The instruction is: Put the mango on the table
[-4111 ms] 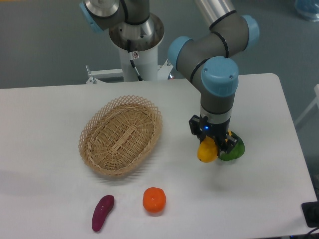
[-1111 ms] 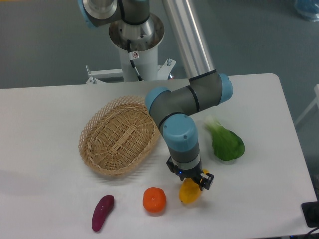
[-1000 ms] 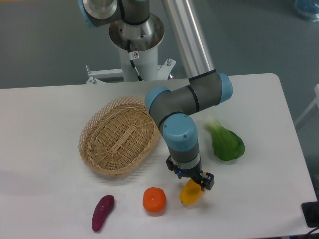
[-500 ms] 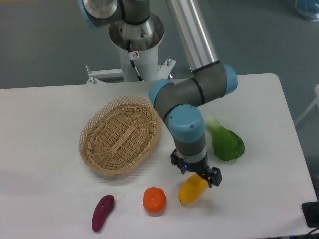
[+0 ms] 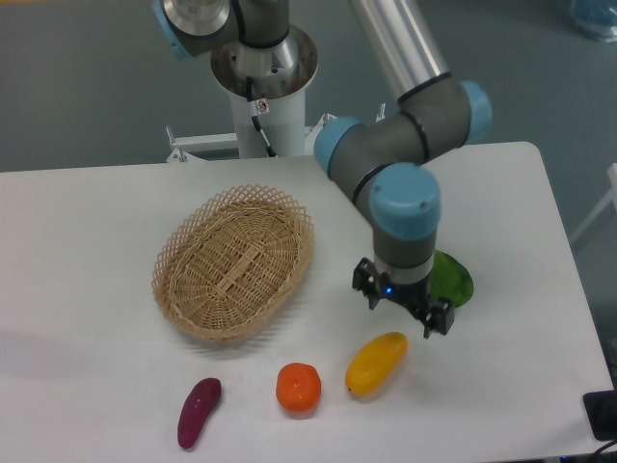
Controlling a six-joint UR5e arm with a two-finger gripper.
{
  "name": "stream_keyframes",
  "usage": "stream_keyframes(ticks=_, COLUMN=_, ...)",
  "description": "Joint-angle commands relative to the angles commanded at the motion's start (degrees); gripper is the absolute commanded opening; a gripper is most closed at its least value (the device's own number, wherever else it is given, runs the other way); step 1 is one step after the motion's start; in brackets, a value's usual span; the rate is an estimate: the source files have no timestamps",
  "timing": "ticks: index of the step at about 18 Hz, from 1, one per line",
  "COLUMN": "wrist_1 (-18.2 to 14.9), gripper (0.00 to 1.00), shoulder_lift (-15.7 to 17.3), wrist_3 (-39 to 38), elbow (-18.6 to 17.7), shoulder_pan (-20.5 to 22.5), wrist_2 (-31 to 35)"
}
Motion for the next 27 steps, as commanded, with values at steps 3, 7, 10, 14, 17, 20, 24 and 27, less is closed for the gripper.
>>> stream_keyframes(ticks=3, wrist_1=-1.75, gripper=1.00, shoulder_lift=0.53, wrist_3=0.71, elbow=1.40, shoulder_pan=0.53, wrist_2=-1.05)
stream_keyframes(ticks=7, wrist_1=-9.21, gripper=1.00, shoulder_lift=0.53, wrist_3=2.37, elbow=4.83, shoulder_pan=1.41, wrist_2=-1.23)
stream_keyframes(ticks=10, wrist_1=-10.63, gripper=1.00, shoulder_lift=0.36, wrist_3=3.79, elbow=5.63, shoulder_pan=1.68, wrist_2=-1.23)
stream_keyframes(ticks=14, wrist_1=-10.72, gripper=1.00, shoulder_lift=0.27, wrist_3=5.46, elbow=5.54, shoulder_pan=1.76, wrist_2=-1.14)
stream_keyframes(ticks=17, wrist_1=-10.72, gripper=1.00, shoulder_lift=0.35, wrist_3=5.55, elbow=5.10, shoulder_pan=2.02, wrist_2=-1.06)
stream_keyframes(ticks=20, wrist_1=-10.63, gripper=1.00, shoulder_lift=0.27, wrist_3=5.46, elbow=5.10, shoulder_pan=2.20, wrist_2=-1.14)
stream_keyframes(ticks=24, wrist_1=-10.55, gripper=1.00, shoulder_lift=0.00, wrist_3=5.46, elbow=5.01, shoulder_pan=2.20, wrist_2=-1.06)
stream_keyframes(ticks=27, wrist_1=-10.55, gripper=1.00, shoulder_lift=-0.09, wrist_3=5.46, elbow=5.01, shoulder_pan=2.20, wrist_2=-0.88)
